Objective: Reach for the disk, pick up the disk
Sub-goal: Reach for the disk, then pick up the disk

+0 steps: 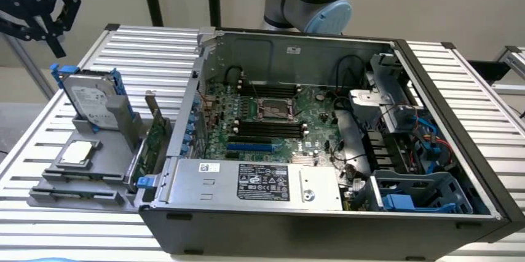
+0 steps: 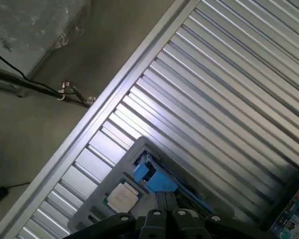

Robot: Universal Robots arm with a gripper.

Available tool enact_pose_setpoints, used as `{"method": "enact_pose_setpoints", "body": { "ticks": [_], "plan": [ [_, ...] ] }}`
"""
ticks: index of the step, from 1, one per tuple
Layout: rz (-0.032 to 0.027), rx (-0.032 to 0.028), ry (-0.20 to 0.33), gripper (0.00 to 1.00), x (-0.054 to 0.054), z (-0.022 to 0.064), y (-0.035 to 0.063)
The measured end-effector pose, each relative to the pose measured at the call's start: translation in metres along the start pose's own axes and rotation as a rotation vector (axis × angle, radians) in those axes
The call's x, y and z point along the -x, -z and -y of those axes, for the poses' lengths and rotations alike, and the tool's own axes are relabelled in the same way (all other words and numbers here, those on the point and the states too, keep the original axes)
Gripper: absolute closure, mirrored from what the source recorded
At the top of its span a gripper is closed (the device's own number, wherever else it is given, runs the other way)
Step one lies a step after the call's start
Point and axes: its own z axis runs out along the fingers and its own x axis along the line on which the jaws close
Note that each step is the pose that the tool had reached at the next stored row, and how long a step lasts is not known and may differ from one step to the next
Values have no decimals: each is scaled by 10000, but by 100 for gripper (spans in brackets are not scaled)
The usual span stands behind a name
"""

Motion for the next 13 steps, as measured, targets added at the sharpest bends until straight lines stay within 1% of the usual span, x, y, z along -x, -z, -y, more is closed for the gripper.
{"method": "enact_pose_setpoints", "body": {
  "ticks": [4, 13],
  "plan": [
    [3, 1, 720, 89, 0, 0, -1],
    [-48, 39, 2354, 89, 0, 0, -4]
  ]
}}
